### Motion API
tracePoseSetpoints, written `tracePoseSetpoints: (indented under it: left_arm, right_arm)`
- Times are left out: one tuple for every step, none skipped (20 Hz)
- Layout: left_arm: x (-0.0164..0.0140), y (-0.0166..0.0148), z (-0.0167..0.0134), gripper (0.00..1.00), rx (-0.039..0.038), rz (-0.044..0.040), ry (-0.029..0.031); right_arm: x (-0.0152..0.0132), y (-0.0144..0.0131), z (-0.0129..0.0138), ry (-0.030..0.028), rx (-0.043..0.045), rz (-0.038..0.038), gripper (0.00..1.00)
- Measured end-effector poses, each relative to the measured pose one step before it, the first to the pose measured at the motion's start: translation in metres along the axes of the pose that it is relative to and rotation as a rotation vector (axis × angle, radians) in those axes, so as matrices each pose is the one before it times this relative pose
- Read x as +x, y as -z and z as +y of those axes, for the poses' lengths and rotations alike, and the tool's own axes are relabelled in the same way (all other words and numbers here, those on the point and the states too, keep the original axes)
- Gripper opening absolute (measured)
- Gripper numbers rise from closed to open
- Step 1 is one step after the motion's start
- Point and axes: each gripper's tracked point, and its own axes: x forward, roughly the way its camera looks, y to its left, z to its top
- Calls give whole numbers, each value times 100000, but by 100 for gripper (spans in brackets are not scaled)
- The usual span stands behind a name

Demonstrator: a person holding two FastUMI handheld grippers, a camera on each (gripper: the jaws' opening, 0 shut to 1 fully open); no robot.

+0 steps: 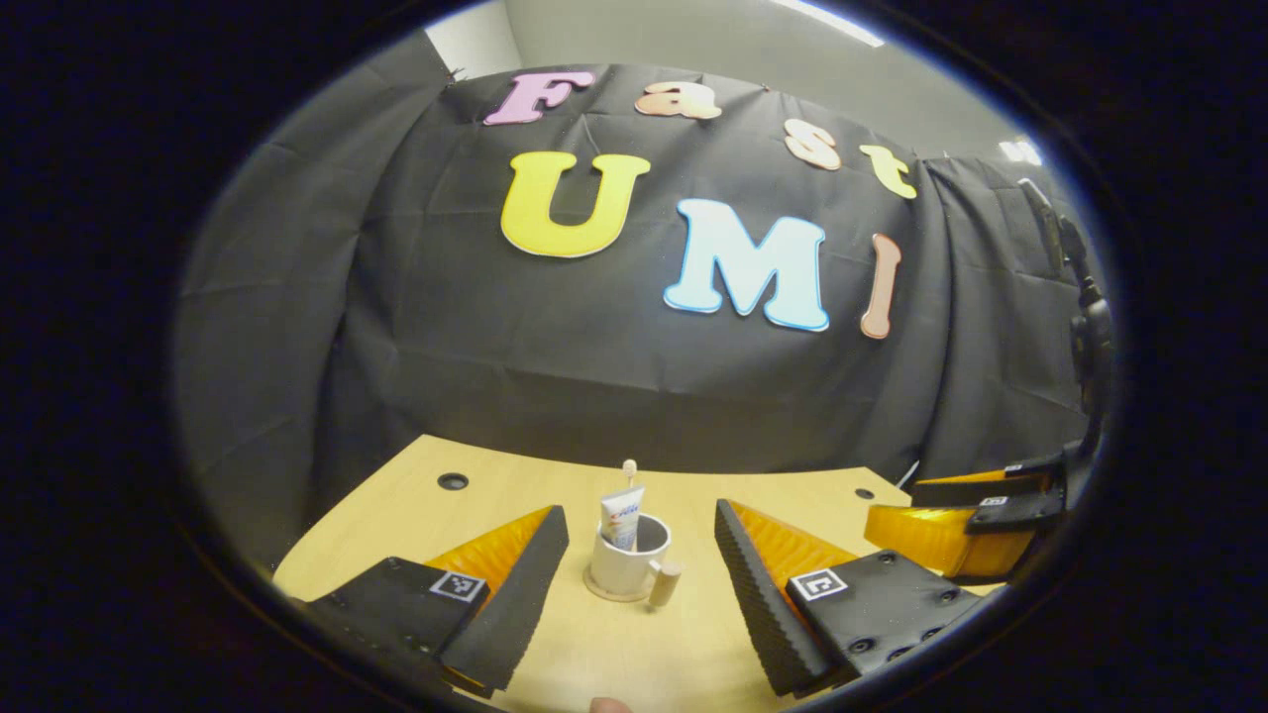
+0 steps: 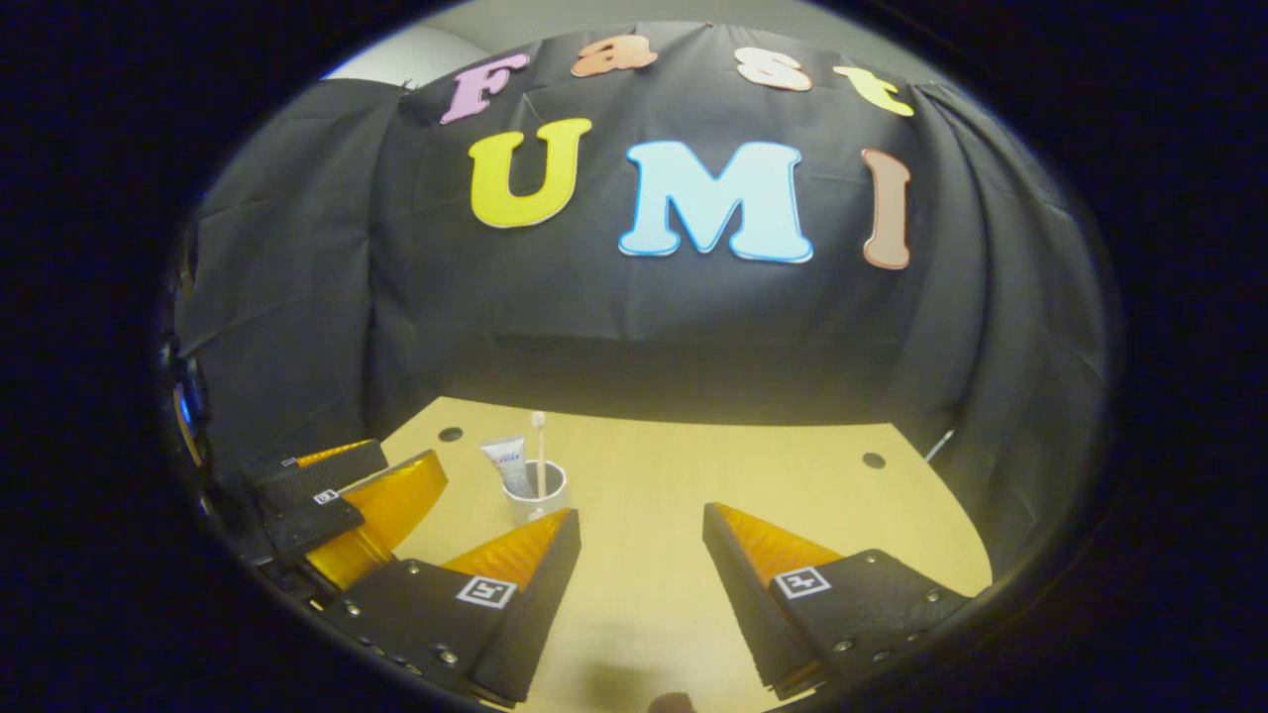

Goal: Put the toothbrush and toothpaste on the desktop into the cup, then pick up the cup and place it on the coaster on the desktop.

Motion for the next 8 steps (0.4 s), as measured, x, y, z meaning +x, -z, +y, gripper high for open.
tracePoseSetpoints:
  left_arm:
    - [-21,-87,-478,96,589,-395,153]
    - [-215,-185,-330,96,567,-332,191]
    - [-134,-111,-353,96,487,-283,68]
    - [-265,-158,-311,96,236,-464,147]
    - [-143,-210,-377,95,52,-587,21]
    - [-263,-158,-285,95,14,-496,-147]
    - [-137,-129,-271,95,-29,-384,-22]
    - [-171,-178,-317,92,121,-354,71]
  right_arm:
    - [-708,-613,-135,988,-1084,-4681,79]
    - [-600,-951,-426,1365,-2140,-6120,79]
    - [-662,-766,-20,-623,-2465,-5350,79]
    - [-255,-788,-270,481,-2858,-4009,95]
    - [-487,-405,-132,956,-2474,-3226,98]
    - [-322,-438,-116,863,-2173,-2824,96]
    - [-214,-537,-17,514,-2102,-2674,96]
    - [-207,-450,-198,744,-1854,-1992,96]
